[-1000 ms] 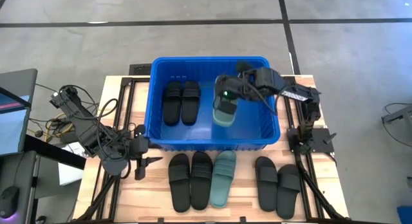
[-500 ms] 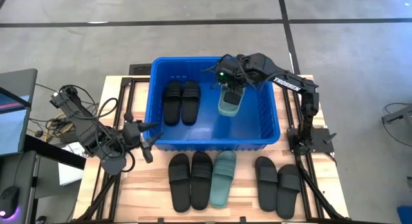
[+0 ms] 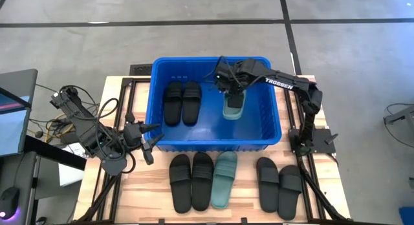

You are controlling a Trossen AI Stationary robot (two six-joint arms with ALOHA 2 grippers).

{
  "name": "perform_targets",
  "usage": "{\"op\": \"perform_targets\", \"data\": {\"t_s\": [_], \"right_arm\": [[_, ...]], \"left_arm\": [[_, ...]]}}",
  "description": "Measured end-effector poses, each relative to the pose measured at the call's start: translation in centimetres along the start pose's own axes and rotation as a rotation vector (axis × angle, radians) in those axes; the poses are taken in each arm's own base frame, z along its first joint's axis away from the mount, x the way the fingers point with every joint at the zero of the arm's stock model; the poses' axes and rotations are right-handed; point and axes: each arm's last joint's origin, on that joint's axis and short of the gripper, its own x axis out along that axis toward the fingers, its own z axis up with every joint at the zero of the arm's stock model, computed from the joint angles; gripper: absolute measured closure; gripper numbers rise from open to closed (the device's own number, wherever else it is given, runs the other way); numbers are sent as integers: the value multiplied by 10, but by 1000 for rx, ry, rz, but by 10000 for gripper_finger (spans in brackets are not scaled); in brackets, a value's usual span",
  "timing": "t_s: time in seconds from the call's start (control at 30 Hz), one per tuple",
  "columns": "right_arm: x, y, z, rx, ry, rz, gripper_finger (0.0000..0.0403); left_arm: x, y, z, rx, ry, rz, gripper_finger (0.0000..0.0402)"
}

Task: Pick and place slides into bin
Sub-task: Put the right green slide into the blue bin

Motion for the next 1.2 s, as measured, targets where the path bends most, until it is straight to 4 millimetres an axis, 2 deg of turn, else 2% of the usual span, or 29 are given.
{"op": "perform_targets", "data": {"t_s": [0.2, 0.37, 0.53, 0.93, 1.2], "right_arm": [[9, -8, -9, -24, -75, 12, 403], [13, -10, -25, -26, -181, 14, 403], [25, -10, -42, -42, -235, -2, 403], [80, -22, -71, 1, -189, 6, 403], [100, -32, -90, 12, -159, 24, 403]], "left_arm": [[0, 0, 0, -5, 0, 0, 230], [0, 0, 0, -5, -11, 13, 230], [0, 1, 1, -5, -33, 40, 230], [0, 3, 2, -64, -80, 91, 230], [0, 3, 3, -103, -92, 101, 230]]}}
